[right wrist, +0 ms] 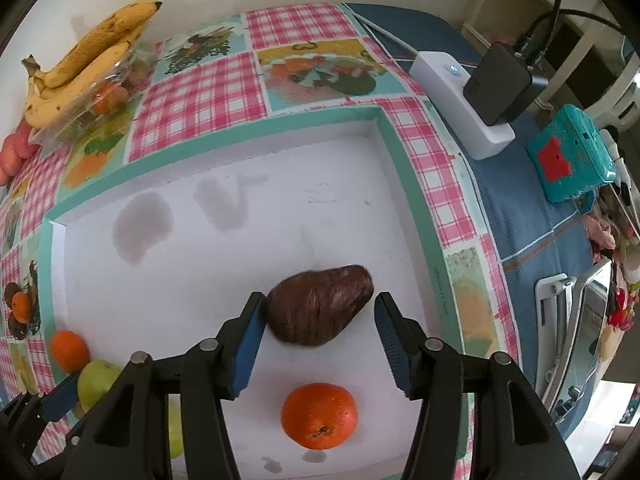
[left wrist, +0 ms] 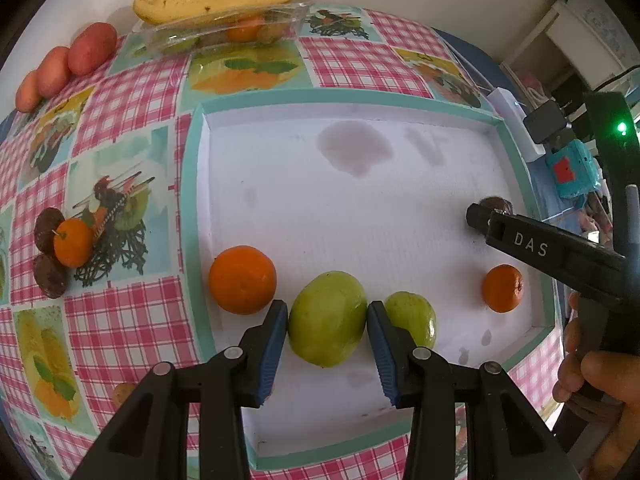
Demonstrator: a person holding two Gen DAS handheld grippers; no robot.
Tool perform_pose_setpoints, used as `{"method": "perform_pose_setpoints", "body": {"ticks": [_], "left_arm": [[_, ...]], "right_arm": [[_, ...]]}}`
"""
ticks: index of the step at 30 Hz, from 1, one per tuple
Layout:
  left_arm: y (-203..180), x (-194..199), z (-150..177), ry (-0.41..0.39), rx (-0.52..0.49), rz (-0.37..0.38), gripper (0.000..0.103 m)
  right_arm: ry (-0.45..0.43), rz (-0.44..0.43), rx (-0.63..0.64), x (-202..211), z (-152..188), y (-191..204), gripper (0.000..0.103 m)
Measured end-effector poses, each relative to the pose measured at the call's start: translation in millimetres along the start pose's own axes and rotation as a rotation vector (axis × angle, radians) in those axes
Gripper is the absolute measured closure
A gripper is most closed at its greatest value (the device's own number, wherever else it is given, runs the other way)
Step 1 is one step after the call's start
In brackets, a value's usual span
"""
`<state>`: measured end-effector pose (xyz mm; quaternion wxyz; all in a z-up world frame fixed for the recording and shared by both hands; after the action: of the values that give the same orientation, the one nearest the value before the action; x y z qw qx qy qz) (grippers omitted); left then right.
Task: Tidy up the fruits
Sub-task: 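Carry the date and pear into the white tray and open both tools, then move both open tools back over the dates and tangerine on the table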
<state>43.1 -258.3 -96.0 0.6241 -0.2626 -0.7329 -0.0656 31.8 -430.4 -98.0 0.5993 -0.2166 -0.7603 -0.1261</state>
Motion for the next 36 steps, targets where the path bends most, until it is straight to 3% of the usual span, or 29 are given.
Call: {"method": "perform_pose_setpoints", "body": {"ticks": [4, 7, 10, 14, 19, 21, 29, 36], "left_arm": [[1, 0, -2, 0.008, 0.008, 0.007, 0.057], [1, 6, -4, 0.005, 0.006, 0.022, 0.044], [0, 16, -6, -0.013, 0.000, 0.028, 0.042], [4, 31, -13, -0.042, 0.012, 0.034, 0.035], [25, 51, -25, -0.090, 0.066, -0.005, 0.007], [38, 56, -29, -0.111, 0.096, -0.016, 0.000], [109, 91, -40, -0.241, 0.238, -0.192, 0.000], [171, 107, -39, -0.260, 0.340, -0.238, 0.000]], "right_arm": [[-0.003, 0.015, -0.008, 2, 0, -6, 0.036], [-0.019, 0.005, -0.011, 11, -3, -9, 0.028], [-0.045, 0.006, -0.011, 23, -8, -11, 0.019], [-0.086, 0.000, -0.017, 40, -11, -11, 0.019], [-0.126, -0.008, -0.027, 57, -16, -10, 0.018], [-0.139, -0.007, -0.030, 61, -19, -8, 0.018], [-0.159, -0.023, -0.026, 70, -21, 12, 0.018], [-0.149, -0.029, 0.030, 76, -21, 50, 0.018]]}}
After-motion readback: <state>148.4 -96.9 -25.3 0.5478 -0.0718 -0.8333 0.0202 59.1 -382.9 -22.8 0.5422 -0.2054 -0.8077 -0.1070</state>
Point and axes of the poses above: each gripper's, at about its wrist camera, not at the fingertips, and x roughly against the way its jaws point, y to its left, z to its underside, the point moved 4 cm from there along -x, roughly the way its jaws point, and after that the axes turned 3 degrees about x, right-handed, at the moved point
